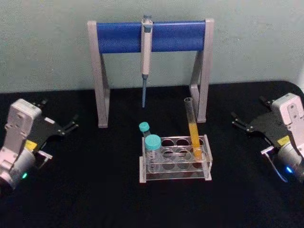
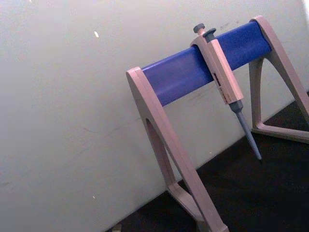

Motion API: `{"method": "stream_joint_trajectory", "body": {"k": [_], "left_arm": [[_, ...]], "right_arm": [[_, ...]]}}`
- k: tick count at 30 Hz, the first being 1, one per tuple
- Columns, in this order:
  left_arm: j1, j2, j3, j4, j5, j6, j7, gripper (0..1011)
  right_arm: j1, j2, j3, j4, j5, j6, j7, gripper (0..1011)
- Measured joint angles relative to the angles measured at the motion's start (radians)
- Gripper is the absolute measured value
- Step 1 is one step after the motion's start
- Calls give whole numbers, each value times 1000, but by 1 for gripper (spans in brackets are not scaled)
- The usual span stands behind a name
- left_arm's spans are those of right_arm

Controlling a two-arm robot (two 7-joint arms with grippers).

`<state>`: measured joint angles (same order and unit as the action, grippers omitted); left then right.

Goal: Pick up the test tube from the test tube rack, shake it, then place it back into the test tube rack.

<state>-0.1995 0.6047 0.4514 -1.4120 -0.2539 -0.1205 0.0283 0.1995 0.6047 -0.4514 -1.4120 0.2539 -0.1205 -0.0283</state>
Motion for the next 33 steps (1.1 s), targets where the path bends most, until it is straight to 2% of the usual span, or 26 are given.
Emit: {"method": "stream_joint_trajectory", "body": {"k": [27, 33], "left_arm": [[0, 0, 0, 0, 0, 0, 0, 1001], [0, 0, 0, 0, 0, 0, 0, 1001]], "right_arm": [[0, 0, 0, 0, 0, 0, 0, 1000], [-21, -4, 30, -31, 29, 3, 31, 1000]]}}
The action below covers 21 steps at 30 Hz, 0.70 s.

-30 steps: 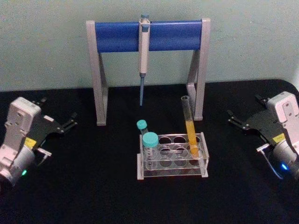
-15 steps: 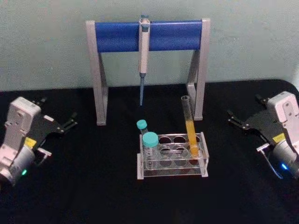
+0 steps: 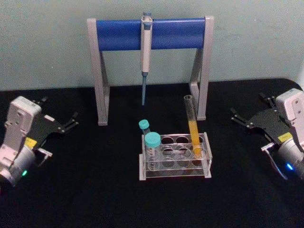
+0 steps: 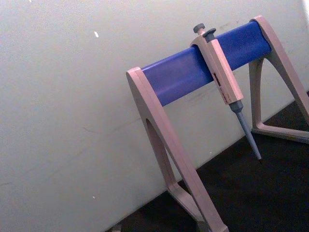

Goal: Pick up the test tube from the test tube rack, shake it, then place it back into the test tube rack.

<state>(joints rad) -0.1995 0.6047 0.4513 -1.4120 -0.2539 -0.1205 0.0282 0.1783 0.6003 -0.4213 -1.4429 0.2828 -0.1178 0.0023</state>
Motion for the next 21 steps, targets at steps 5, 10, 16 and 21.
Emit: {"method": "stream_joint_trajectory", "body": {"k": [5, 10, 16, 21], "left_arm": [[0, 0, 0, 0, 0, 0, 0, 1001], [0, 0, 0, 0, 0, 0, 0, 1001], [0, 0, 0, 0, 0, 0, 0, 1002], [0, 0, 0, 0, 0, 0, 0, 1001]], "right_arm": [[-22, -3, 25, -33, 35, 9, 29, 1000], [-52, 2, 54, -82, 78, 30, 65, 1000], [-94, 17, 80, -141, 120, 54, 116, 1000], [-132, 37, 104, -192, 162, 74, 170, 1000]]}}
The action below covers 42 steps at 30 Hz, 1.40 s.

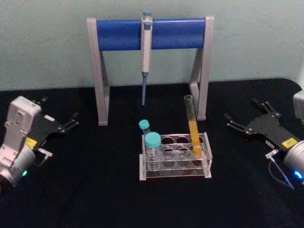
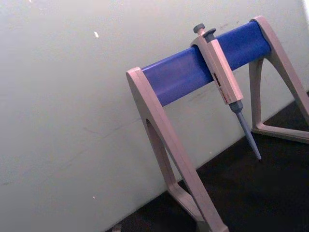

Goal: Pick up the test tube from the test tube rack, shake it, then place it back into the test tube rack.

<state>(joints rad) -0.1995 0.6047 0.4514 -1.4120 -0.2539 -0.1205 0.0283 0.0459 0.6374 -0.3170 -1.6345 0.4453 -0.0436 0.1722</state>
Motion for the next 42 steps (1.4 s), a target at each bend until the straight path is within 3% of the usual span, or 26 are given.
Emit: {"method": "stream_joint_trajectory", "body": {"k": [11, 20, 29, 42], "left_arm": [[0, 0, 0, 0, 0, 0, 0, 1001], [0, 0, 0, 0, 0, 0, 0, 1001], [0, 0, 0, 0, 0, 0, 0, 1002], [0, 0, 0, 0, 0, 0, 0, 1001]], "right_arm": [[-62, 34, 46, -68, 58, 37, 88, 1000], [-92, 45, 57, -107, 61, 65, 139, 1000], [-74, 25, 34, -114, 41, 113, 176, 1000], [12, -34, -17, -85, -10, 209, 215, 1000]]}}
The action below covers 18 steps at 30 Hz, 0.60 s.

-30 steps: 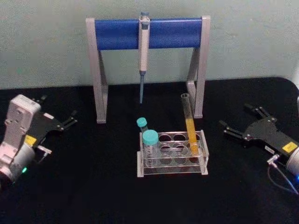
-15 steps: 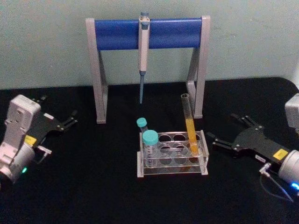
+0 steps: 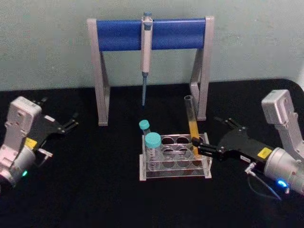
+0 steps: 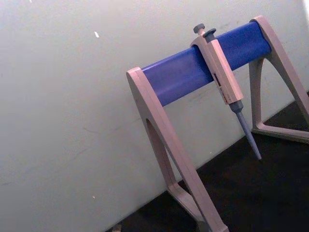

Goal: Pick up the test tube from the test tube rack, shake it, then place it back into the test tube rack.

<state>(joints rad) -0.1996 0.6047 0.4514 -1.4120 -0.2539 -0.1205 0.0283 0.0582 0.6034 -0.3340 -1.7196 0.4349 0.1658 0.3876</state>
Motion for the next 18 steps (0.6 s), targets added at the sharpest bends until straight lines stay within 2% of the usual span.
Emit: {"method": "stream_joint_trajectory", "body": {"k": [18], "left_arm": [[0, 0, 0, 0, 0, 0, 0, 1001]], "right_arm": [[115, -61, -44, 100, -16, 75, 27, 1000]]}}
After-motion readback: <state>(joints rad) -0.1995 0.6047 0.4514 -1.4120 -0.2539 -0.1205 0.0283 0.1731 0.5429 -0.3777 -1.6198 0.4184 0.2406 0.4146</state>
